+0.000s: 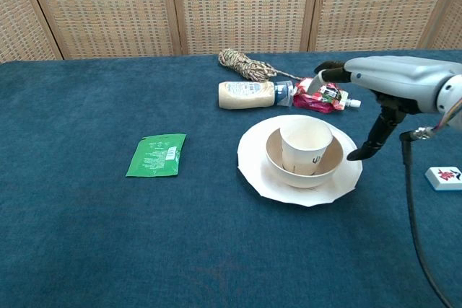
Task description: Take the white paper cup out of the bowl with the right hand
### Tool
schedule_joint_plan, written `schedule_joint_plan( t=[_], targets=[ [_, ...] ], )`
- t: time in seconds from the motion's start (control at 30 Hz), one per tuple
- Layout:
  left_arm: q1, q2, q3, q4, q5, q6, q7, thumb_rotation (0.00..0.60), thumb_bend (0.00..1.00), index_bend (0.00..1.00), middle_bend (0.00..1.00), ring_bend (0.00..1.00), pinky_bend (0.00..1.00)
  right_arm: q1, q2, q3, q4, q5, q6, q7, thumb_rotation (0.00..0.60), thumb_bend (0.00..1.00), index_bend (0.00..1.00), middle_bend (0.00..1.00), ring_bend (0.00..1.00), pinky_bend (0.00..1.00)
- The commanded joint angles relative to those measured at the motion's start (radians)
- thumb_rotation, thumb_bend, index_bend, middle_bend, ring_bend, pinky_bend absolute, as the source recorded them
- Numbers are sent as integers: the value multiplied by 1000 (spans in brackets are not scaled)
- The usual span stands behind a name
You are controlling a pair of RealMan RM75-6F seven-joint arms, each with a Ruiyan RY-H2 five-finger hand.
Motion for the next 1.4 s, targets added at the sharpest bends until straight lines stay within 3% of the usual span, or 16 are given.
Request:
schedule_joint_plan(
  t=[0.03,0.4,0.63,0.83,0.97,1.17,1.4],
  targets=[
    [-1,0,-1,1,-2,-2,-1,600,0,0,0,0,0,40,-40,8,31,54,-2,-34,600,290,229,0,0,50],
    [-4,-1,-1,4,-4,-7,-7,600,0,0,0,0,0,100,-114,3,120,126,5,-36,600,308,285,1,0,75],
    [-7,-2,1,7,-3,-15,-10,600,0,0,0,0,0,121,-149,-4,160,128,33,-28,600,355,468,111,0,127],
    [-9,-2,1,9,-8,-20,-11,600,0,0,0,0,0,128,-148,-2,132,91,84,-35,600,363,493,135,0,138],
    [-8,-1,1,8,-6,-18,-13,600,0,0,0,0,0,124,-108,6,69,72,128,-49,600,363,492,135,0,137],
    [-6,1,1,4,-5,-12,-13,600,0,0,0,0,0,88,49,58,-48,63,214,-49,600,362,490,134,0,137],
    [-3,-1,1,0,-4,-3,0,600,0,0,0,0,0,39,150,65,-15,132,213,20,600,361,487,131,0,138]
  ],
)
